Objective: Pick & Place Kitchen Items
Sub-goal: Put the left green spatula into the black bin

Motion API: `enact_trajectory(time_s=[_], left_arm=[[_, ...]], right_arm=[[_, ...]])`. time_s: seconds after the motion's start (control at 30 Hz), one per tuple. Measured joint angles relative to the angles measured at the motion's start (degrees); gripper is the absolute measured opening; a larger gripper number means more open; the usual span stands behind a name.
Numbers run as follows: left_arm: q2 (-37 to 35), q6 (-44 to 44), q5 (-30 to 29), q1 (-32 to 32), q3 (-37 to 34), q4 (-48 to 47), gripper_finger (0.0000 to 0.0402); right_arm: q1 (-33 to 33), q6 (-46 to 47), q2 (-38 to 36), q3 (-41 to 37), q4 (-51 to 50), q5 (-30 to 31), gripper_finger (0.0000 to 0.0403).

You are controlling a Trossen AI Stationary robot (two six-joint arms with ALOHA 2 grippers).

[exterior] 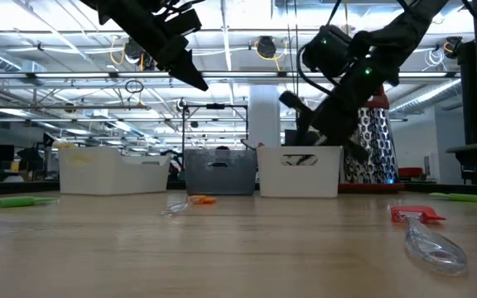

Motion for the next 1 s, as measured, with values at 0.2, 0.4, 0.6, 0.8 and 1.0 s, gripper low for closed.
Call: enact_trajectory(time_s=[0.2,0.4,0.6,0.8,1.0], left_arm=[[0.0,0.0,0.0,0.0,0.0,0.0,0.0088],[0.0,0.0,0.0,0.0,0.0,0.0,0.0088],[0.0,-1.5,0.0,0.0,0.0,-0.4,0.0088],[0.0,-2.7,0.0,0.0,0.0,-1.2,0.0088],[0.0,-3.0,0.0,0.0,0.0,-2.5,0.0088]], right_arm=[[-0.4,0.1,0.0,0.0,13.7,0.0,0.0099],[0.9,5.2,-0.6,0.0,20.6,2.4,0.0102],[5.5,21.4,-0.5,0.1,23.1,12.2,0.0102],[11.2,35.6,-0.5,0.1,22.7,19.7,0.0102],[16.9,44.5,-0.5,0.1,22.0,19.5,0.0103]])
